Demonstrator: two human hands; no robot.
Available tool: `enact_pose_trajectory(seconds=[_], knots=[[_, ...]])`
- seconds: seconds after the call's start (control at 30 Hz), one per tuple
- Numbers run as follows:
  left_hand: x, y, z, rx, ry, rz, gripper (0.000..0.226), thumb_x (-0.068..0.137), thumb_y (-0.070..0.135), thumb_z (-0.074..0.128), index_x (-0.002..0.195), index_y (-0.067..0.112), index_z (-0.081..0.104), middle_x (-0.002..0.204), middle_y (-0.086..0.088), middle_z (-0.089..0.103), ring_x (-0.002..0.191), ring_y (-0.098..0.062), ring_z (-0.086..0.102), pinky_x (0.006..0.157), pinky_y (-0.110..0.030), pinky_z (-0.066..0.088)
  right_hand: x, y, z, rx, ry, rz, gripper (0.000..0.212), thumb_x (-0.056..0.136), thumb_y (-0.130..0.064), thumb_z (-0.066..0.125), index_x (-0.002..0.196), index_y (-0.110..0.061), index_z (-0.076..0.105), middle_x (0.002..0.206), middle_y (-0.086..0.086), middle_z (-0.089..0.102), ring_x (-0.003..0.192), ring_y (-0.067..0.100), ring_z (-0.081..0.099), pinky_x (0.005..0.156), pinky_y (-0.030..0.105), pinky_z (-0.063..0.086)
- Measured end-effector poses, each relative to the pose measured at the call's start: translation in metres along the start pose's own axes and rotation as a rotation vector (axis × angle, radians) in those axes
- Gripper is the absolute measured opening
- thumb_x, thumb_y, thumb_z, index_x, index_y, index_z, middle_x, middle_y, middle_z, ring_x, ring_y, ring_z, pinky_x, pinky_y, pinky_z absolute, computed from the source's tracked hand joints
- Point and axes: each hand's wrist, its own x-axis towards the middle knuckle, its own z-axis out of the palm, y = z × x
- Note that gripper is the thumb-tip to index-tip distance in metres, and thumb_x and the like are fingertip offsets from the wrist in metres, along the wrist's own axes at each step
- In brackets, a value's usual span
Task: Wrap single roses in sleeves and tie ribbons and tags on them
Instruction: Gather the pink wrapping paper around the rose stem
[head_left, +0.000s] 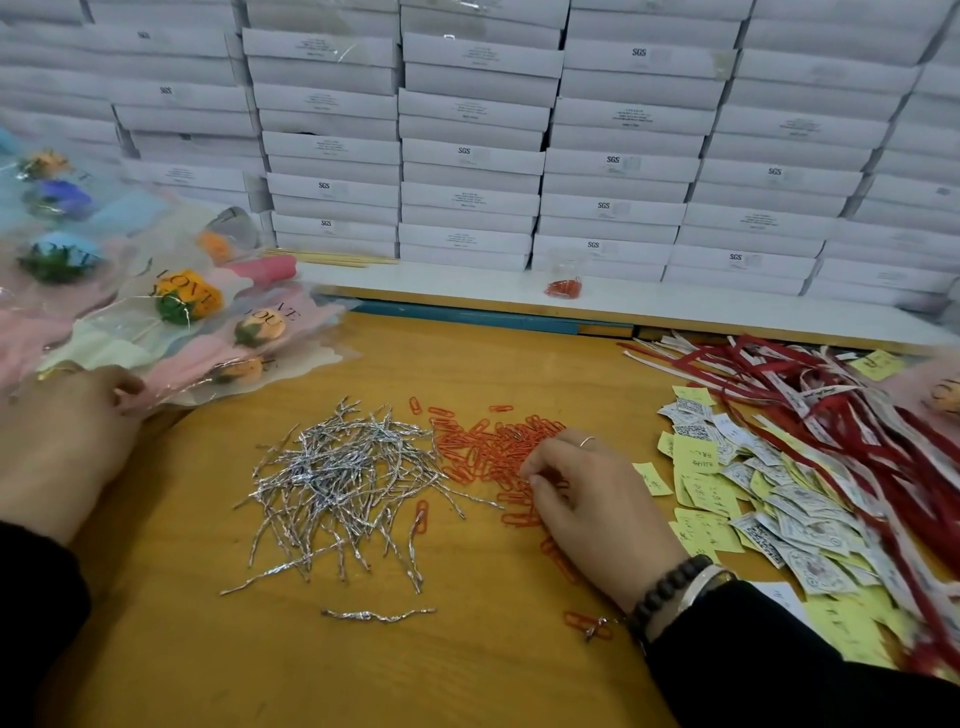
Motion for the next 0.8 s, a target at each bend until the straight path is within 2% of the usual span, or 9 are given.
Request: enact_pose_trajectory(seconds=[0.13,0.23,0.33,0.43,0.53,0.7,0.8], knots=[[0.004,-0.005,0.010,-0.092,-0.004,-0.021,0.018,0.077,0.037,0.063,0.071,0.032,0.046,0.063,-0.004,0.052,0.057,-0.032,0.053,0.055,-0.037,0.049,0.000,0.000,0.000,-0.005,-0.002,-0.013,0.014,0.091,-0.016,0.050,0.091,-0.022,0.063,0.093,-0.012,0.055,0.090,0.003,0.046,0.078,0.016,0.033],[0.002,0.003,0.008,-0.222,0.030,-0.084,0.025,0.079,0.014,0.059,0.072,0.033,0.042,0.070,-0.014,0.051,0.066,-0.037,0.053,0.060,-0.048,0.050,0.000,-0.001,0.000,0.006,-0.002,-0.020,0.014,0.091,-0.017,0.051,0.091,-0.021,0.064,0.093,-0.012,0.056,0.091,0.003,0.046,0.078,0.017,0.036],[-0.005,0.022,-0.008,-0.220,0.039,-0.091,0.030,0.084,0.004,0.052,0.076,0.030,0.039,0.080,-0.019,0.049,0.077,-0.040,0.051,0.066,-0.052,0.049,0.001,-0.001,0.000,0.008,-0.001,-0.020,0.014,0.092,-0.019,0.051,0.093,-0.021,0.064,0.094,-0.011,0.056,0.091,0.004,0.048,0.078,0.018,0.039],[-0.019,0.051,-0.035,-0.213,0.058,-0.040,0.025,0.085,0.003,0.052,0.080,0.025,0.043,0.082,-0.019,0.049,0.072,-0.038,0.049,0.063,-0.049,0.048,0.000,-0.001,0.000,0.012,-0.002,-0.025,0.014,0.091,-0.018,0.051,0.092,-0.022,0.064,0.093,-0.012,0.057,0.091,0.003,0.048,0.079,0.018,0.039],[-0.036,0.075,-0.060,-0.212,0.102,0.029,0.016,0.084,0.002,0.055,0.087,0.017,0.051,0.090,-0.021,0.050,0.072,-0.035,0.047,0.065,-0.044,0.043,-0.002,-0.003,-0.001,0.012,-0.016,-0.037,0.014,0.091,-0.017,0.051,0.091,-0.022,0.064,0.093,-0.012,0.056,0.092,0.004,0.048,0.081,0.021,0.042],[-0.054,0.112,-0.092,-0.232,0.006,0.092,0.026,0.076,-0.012,0.053,0.098,0.001,0.058,0.097,-0.028,0.047,0.082,-0.045,0.051,0.072,-0.051,0.045,-0.002,-0.005,-0.002,0.007,-0.032,-0.047,0.014,0.091,-0.018,0.050,0.090,-0.023,0.063,0.089,-0.015,0.053,0.088,0.001,0.045,0.074,0.016,0.037],[-0.064,0.143,-0.108,-0.278,-0.022,0.176,0.030,0.077,-0.014,0.052,0.102,0.000,0.060,0.100,-0.029,0.049,0.084,-0.044,0.052,0.074,-0.046,0.043,-0.002,-0.006,-0.003,0.015,-0.021,-0.050,0.014,0.091,-0.018,0.051,0.091,-0.023,0.063,0.090,-0.015,0.053,0.087,0.000,0.045,0.074,0.014,0.037]])
